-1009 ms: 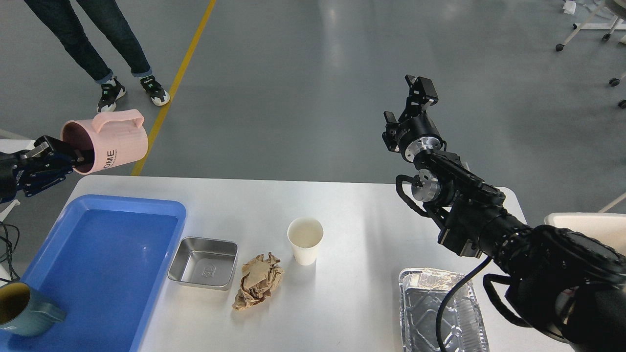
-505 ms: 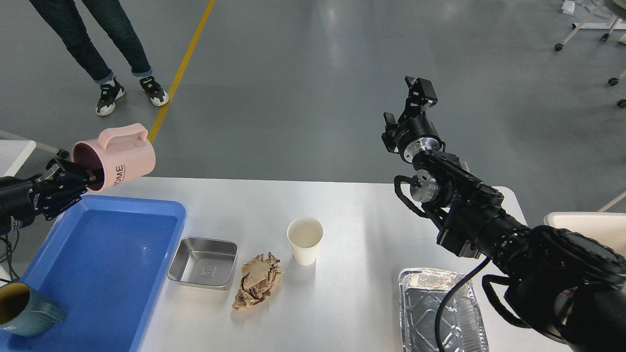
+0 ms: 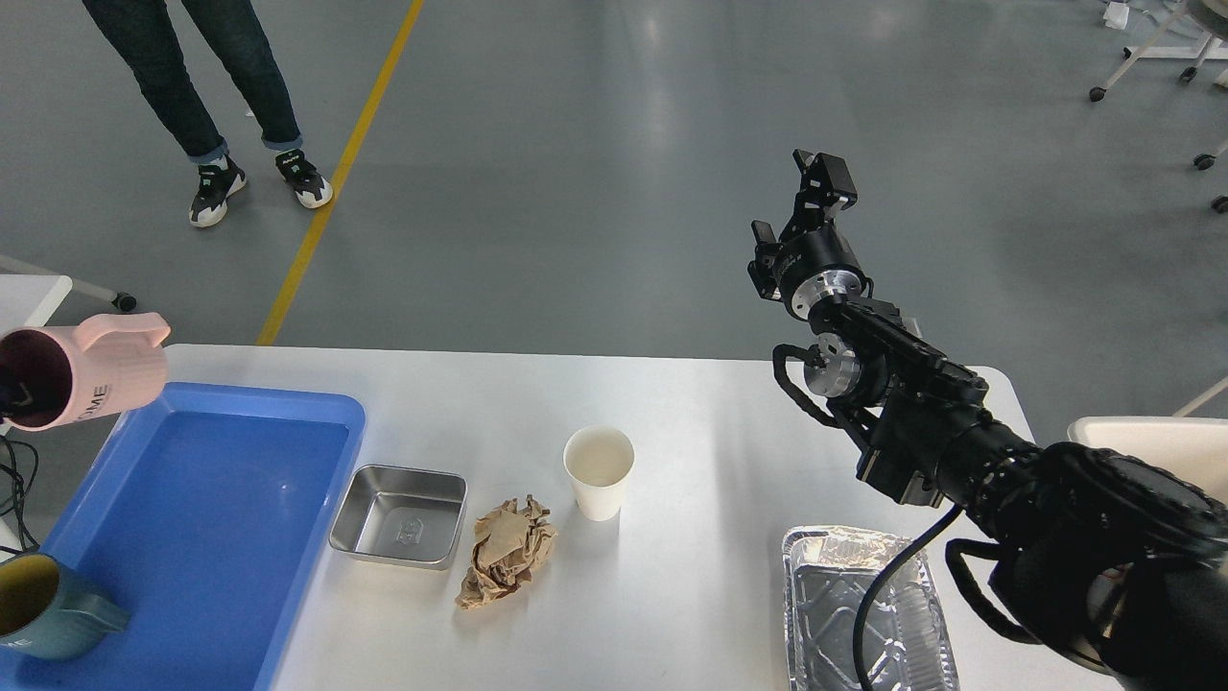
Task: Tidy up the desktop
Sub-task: 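Lower the pink mug into the blue tub and release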
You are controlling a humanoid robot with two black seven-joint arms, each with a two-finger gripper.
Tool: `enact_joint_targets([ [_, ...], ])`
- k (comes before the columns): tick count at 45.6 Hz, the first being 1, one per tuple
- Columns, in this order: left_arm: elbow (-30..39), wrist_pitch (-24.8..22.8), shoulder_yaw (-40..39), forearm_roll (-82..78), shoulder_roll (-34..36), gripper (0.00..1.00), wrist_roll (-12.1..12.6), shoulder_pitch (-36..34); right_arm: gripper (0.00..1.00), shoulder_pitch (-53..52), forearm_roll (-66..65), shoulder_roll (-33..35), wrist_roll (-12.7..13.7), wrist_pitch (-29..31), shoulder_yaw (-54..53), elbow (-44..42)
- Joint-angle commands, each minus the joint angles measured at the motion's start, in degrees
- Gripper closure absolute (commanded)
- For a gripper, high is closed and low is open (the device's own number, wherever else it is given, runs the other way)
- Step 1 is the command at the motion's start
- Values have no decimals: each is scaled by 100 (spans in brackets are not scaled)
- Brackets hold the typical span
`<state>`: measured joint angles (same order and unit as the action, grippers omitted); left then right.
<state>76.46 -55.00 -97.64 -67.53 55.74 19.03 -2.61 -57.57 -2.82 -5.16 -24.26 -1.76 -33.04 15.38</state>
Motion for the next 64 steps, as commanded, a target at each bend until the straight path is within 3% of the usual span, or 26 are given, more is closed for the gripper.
enact_joint_targets([
  [1, 1, 0, -62, 12, 638, 100, 92, 349, 0, 0, 0, 6, 0, -9, 0, -9],
  [7, -52, 0, -62, 20, 1158, 100, 101, 411, 0, 0, 0, 15, 0, -9, 0, -9],
  [16, 53, 0, 52, 20, 1237, 100, 206, 446, 0, 0, 9, 6, -9, -17, -9, -9],
  [27, 229, 0, 1052, -23, 456, 100, 584, 104, 0, 0, 9, -3, -9, -17, -9, 0],
  [28, 255, 0, 1393, -50, 255, 100, 802, -167, 0, 0, 9, -3, -9, -26, -9, 0],
  [31, 256, 0, 1843, -67, 16, 100, 1023, -537, 0, 0, 9, -3, -9, -53, -9, 0],
  [40, 247, 0, 2943, -76, -266, 100, 1147, -1083, 0, -9, 0, 6, -9, -53, -9, 0],
  [64, 238, 0, 3936, -68, -257, 100, 1630, -1039, 0, -27, 9, 50, 0, -53, 0, -9],
])
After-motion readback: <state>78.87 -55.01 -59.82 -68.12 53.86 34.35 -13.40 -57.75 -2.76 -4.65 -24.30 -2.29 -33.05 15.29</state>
